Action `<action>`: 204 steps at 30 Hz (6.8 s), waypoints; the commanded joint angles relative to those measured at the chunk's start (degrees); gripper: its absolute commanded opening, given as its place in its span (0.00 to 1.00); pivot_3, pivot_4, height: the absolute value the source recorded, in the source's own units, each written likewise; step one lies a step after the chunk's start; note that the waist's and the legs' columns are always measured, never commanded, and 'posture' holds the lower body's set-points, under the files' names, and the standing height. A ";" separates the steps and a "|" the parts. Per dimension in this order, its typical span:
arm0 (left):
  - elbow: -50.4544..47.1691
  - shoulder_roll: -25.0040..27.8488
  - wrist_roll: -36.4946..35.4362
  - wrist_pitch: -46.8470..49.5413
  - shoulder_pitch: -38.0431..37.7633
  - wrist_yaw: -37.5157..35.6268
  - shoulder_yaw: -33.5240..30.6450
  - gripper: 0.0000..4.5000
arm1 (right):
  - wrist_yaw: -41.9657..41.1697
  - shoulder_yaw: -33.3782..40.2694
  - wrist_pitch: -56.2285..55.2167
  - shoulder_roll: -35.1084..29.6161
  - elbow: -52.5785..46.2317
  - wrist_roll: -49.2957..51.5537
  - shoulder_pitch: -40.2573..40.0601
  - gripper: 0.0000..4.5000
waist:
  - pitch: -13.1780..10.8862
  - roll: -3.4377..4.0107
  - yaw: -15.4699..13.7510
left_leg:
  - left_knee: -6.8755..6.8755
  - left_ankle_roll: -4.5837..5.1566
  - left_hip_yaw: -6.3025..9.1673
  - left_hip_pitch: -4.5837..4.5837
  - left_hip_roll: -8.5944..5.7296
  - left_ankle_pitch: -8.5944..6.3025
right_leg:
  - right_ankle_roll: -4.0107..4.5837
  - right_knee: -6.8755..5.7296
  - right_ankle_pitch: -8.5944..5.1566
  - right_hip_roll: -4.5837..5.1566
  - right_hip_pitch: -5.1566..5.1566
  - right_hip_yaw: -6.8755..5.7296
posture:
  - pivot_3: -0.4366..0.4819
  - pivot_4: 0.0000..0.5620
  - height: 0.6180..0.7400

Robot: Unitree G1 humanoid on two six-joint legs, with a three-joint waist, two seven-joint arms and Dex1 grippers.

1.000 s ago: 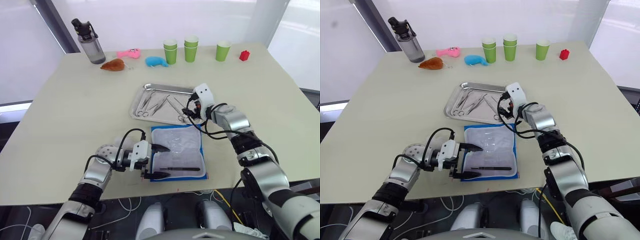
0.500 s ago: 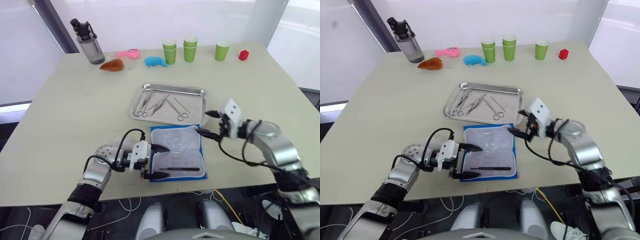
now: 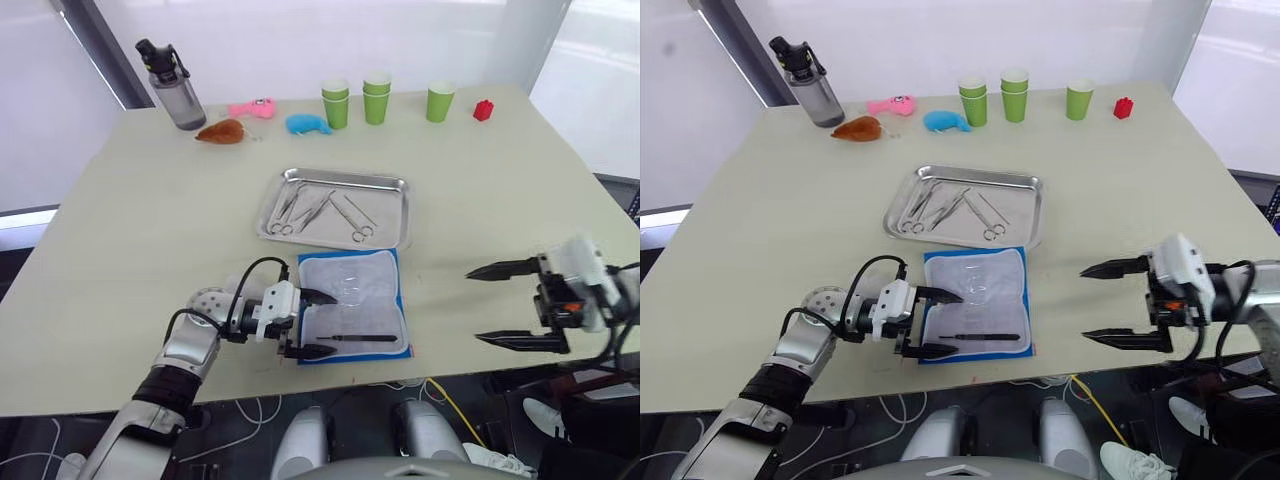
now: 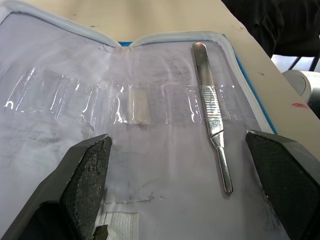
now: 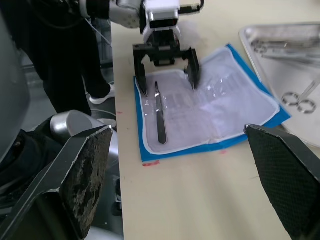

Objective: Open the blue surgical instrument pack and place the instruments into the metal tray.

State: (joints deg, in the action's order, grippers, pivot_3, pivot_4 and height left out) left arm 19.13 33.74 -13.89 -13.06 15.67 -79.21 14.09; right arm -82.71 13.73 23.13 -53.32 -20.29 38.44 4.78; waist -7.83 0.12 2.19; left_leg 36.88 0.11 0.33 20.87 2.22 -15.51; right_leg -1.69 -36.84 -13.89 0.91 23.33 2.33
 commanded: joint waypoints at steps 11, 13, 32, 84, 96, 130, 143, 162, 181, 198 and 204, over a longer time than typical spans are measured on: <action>11.33 2.04 7.21 0.80 -2.06 -0.46 3.48 1.00 | 0.47 3.53 -0.49 -2.61 -2.65 3.30 0.42 0.98 | 0.00 0.00 -0.03 | -0.17 -0.02 0.02 -0.11 0.00 -0.01 | 0.01 0.01 -0.01 0.00 0.03 -0.03 | 0.48 0.27 0.95; 11.33 1.97 7.20 0.81 -2.02 -0.48 3.49 1.00 | 1.92 1.79 -1.06 -1.59 -3.23 2.06 0.48 0.98 | 0.00 0.00 -0.03 | -0.20 -0.02 0.03 -0.13 0.00 -0.01 | 0.01 0.01 -0.01 0.01 0.03 -0.03 | 0.48 0.27 0.95; 10.22 1.69 7.07 1.61 -2.04 0.47 3.21 1.00 | 23.04 -25.68 -10.85 16.60 3.37 -25.07 7.78 0.98 | 0.01 0.01 -0.01 | -0.27 -0.01 -0.01 -0.13 -0.01 0.00 | 0.01 0.02 0.00 0.00 0.09 -0.01 | 0.48 0.27 0.95; 8.76 1.69 6.92 2.01 -3.94 1.44 3.07 1.00 | 16.77 -38.66 -9.33 19.09 9.53 -33.92 12.46 0.00 | 0.48 -0.03 0.01 | -0.23 0.01 -0.03 -0.25 0.00 0.01 | 0.01 0.01 0.00 -0.08 0.01 0.08 | 0.48 0.27 0.95; 9.25 2.15 6.99 1.70 -3.44 0.78 3.15 1.00 | 17.77 -38.05 -1.10 18.56 -2.05 -33.90 15.40 0.00 | 0.36 -0.04 0.02 | -0.23 0.01 -0.01 -0.20 0.00 0.01 | 0.01 0.01 0.00 -0.06 0.05 0.06 | 0.48 0.27 0.95; 9.58 1.20 7.10 1.71 -3.44 1.43 3.78 1.00 | 13.88 -29.07 -1.68 0.75 -9.46 -30.54 10.80 0.00 | 0.26 -0.08 0.01 | -0.26 -0.01 -0.03 -0.16 0.00 0.00 | 0.01 0.02 0.00 0.08 0.12 -0.03 | 0.48 0.27 0.95; 10.63 1.04 7.29 1.22 -2.91 1.43 3.78 1.00 | 13.96 -16.94 0.40 -2.37 -7.35 -21.73 9.02 0.00 | 0.25 -0.08 -0.06 | -0.31 -0.03 -0.03 -0.15 0.00 -0.01 | 0.01 0.07 0.00 0.12 0.13 -0.02 | 0.48 0.27 0.95; 10.79 1.03 7.20 1.18 -2.69 1.89 3.47 1.00 | 43.41 -23.97 16.73 26.35 10.83 -27.10 30.16 0.00 | 0.16 0.16 -0.09 | -0.34 0.01 -0.05 -0.11 -0.02 0.02 | 0.01 0.06 0.01 0.05 0.14 0.01 | 0.48 0.27 0.95; 8.97 1.17 6.95 2.04 -3.79 2.77 3.12 1.00 | 59.92 -23.05 18.94 42.03 49.86 -34.84 49.94 0.00 | 0.41 0.62 0.18 | -0.34 0.17 -0.09 -0.10 -0.06 0.11 | 0.04 -0.02 0.03 -0.03 0.11 0.11 | 0.48 0.27 0.95; 7.47 1.75 6.77 2.58 -4.56 2.99 2.87 1.00 | 60.18 -21.13 15.59 45.86 61.38 -35.61 54.56 0.00 | 0.43 0.66 0.36 | -0.35 0.19 -0.06 -0.07 -0.06 0.11 | 0.04 -0.03 0.03 -0.10 0.06 0.21 | 0.48 0.27 0.95; 7.19 2.12 6.63 2.79 -4.90 3.04 2.69 1.00 | 59.91 -20.91 13.73 45.78 62.31 -36.37 55.24 0.59 | 0.42 0.66 0.37 | -0.35 0.19 -0.06 -0.07 -0.06 0.11 | 0.05 -0.03 0.03 -0.12 0.06 0.20 | 0.48 0.27 0.95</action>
State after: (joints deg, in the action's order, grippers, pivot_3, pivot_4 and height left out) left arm 19.41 34.00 -14.65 -14.37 14.67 -79.23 13.58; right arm -23.08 -8.00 38.12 -7.61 43.41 2.35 58.37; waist -7.41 0.78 2.56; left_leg 36.52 0.30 0.26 20.81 2.16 -15.40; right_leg -1.64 -36.87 -13.85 0.80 23.41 2.55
